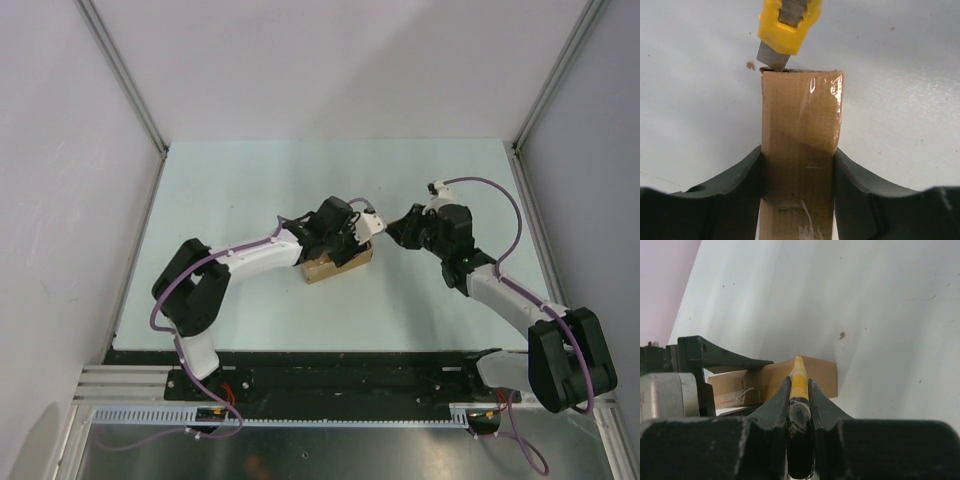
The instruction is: Unpack the express box
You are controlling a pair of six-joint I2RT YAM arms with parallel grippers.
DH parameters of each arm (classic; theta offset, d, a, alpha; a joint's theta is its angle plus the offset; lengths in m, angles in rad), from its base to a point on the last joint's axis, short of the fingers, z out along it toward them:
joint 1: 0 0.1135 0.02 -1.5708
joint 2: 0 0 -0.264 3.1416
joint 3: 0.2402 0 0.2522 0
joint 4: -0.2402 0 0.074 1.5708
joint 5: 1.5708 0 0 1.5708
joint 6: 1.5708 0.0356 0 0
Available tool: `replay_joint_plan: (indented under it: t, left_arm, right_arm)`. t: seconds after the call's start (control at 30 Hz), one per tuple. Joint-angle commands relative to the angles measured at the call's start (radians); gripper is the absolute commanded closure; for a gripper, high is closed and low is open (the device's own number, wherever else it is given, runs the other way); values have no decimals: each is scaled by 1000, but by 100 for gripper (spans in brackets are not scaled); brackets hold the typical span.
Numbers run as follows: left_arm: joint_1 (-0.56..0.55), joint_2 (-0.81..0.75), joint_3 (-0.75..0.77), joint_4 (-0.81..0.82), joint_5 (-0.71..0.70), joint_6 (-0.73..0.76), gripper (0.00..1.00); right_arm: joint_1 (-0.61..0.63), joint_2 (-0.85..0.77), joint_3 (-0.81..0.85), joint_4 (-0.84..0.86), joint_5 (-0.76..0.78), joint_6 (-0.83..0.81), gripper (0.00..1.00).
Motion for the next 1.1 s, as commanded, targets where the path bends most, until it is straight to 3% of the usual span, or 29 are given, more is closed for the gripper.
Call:
replay_joint_plan:
  t: [0.0,0.3,0.8,1.07]
  left_arm:
    - [45,54,5,-135,5,26,64]
    - [101,47,2,-152,0,28,67]
    - [131,39,11,-152,-64,24,73]
    - [126,25,2,-121,-129,32,75]
  right_arm:
    - [35,-20,11,-126,-30,-60,100]
    - [50,-60,8,-198,-1,-75,100]
    - [36,-86,10,-332,-99,-67,100]
    - [-17,-72,25,-396,-228,-50,100]
